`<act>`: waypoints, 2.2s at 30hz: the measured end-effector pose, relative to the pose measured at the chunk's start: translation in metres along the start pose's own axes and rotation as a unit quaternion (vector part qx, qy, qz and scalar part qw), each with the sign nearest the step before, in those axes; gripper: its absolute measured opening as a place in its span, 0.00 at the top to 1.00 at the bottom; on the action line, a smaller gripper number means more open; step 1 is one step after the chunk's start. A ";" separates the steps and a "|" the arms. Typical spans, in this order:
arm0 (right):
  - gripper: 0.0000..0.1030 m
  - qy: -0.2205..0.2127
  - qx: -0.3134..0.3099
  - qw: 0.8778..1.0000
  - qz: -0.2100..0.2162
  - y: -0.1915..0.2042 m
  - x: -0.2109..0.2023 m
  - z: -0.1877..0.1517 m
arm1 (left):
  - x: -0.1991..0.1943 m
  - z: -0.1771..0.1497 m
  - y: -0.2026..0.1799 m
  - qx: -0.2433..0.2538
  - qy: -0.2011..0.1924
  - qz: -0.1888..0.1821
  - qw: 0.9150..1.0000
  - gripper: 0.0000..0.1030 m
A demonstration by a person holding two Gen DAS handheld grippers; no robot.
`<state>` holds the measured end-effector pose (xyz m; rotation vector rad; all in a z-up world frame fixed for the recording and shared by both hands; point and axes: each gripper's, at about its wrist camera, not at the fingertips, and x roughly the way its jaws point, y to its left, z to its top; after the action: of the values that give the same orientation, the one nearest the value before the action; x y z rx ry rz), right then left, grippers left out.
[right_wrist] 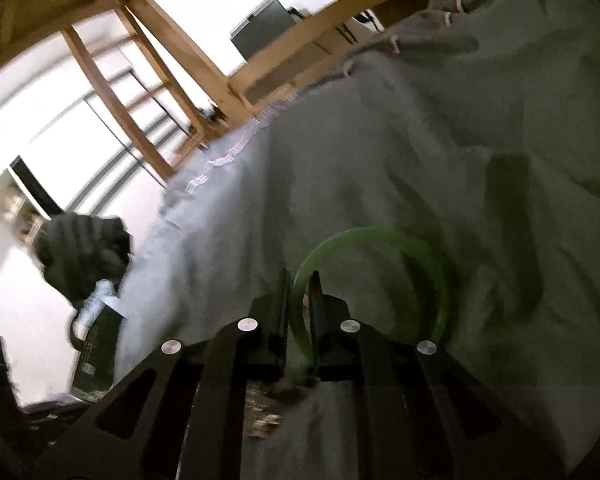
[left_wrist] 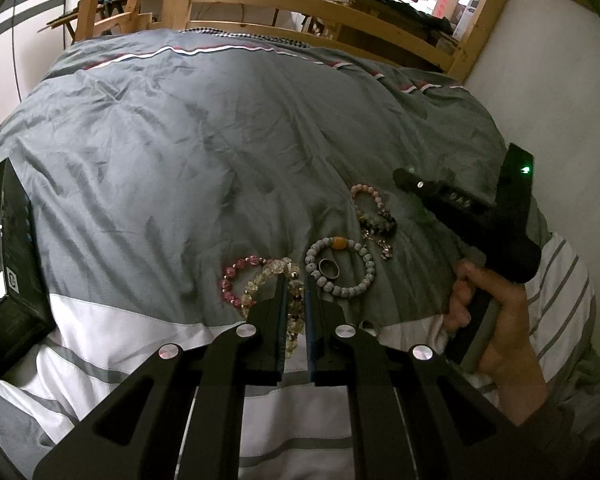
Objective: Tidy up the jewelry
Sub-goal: 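Lift the green bangle with the right tool while the left tool holds the yellow bracelet, then carry both bracelets over the black box and open both tools to drop them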
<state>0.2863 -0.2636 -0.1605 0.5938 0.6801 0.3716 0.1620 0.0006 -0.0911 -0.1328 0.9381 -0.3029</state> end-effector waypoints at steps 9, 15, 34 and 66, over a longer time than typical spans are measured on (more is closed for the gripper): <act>0.90 -0.018 0.012 0.999 0.041 0.017 -0.011 0.007 | -0.003 0.000 0.000 0.002 -0.008 -0.002 1.000 0.94; 0.90 -0.006 -0.004 0.999 0.047 0.047 -0.024 0.005 | -0.015 0.002 -0.003 0.007 -0.024 0.000 1.000 0.94; 0.90 0.045 -0.081 0.994 0.061 0.199 -0.091 -0.032 | -0.124 0.010 0.029 -0.024 -0.062 0.029 0.997 0.94; 0.90 0.179 -0.188 0.948 0.184 0.389 0.042 -0.118 | -0.161 0.033 0.242 -0.152 -0.073 0.069 0.983 0.94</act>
<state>0.1868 0.1042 -0.0123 0.2848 0.8189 0.9530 0.1481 0.2803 -0.0060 -0.3642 0.8384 -0.0198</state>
